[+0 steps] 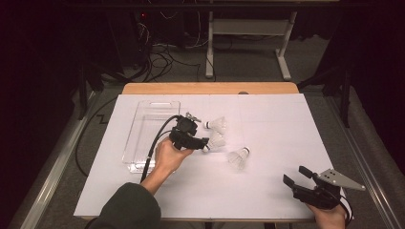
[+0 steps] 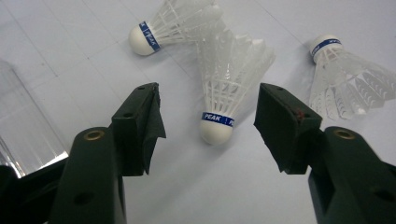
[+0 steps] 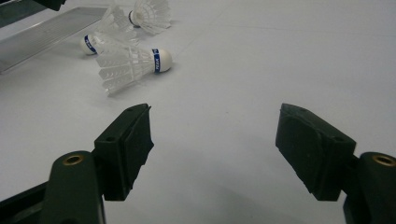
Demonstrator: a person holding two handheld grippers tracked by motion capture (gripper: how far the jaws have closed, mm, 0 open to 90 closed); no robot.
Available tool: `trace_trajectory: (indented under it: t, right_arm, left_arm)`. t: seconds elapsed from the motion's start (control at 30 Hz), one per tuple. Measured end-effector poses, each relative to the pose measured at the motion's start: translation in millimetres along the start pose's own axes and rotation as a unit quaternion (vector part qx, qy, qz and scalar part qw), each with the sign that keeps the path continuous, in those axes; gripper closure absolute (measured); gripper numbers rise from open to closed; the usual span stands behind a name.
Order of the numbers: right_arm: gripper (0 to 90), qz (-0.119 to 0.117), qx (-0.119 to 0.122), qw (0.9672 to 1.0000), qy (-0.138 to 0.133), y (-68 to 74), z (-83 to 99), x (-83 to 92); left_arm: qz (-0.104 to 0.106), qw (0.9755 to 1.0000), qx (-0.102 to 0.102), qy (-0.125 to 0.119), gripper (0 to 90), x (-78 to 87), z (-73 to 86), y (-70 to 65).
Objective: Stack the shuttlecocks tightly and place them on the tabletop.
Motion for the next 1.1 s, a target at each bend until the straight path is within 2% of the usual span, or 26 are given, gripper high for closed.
trace_trajectory:
  t: [0.4,1.1]
  right_arm:
    - [27.6,-0.001,0.001,1.0000,0.000,0.4,0.0,0.0]
    - [27.6,0.000,0.000,1.0000,0.000,0.3,-0.1,0.1]
  left_arm:
    - [-0.001,1.0000,-0.004,0.004,41.7,4.2,6.2,-6.2]
    - [0.012,0.9999,-0.002,0.010,40.8,4.0,16.6,-15.4]
Point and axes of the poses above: each handheld gripper's, and its own axes: x roughly backward along the jaws, z roughly out of its underside, y roughly to its left, the point moved 8 cm from there along -x, roughly forward along the jaws, and after that the axes turned 11 degrees about -x, right-handed, at the moved point
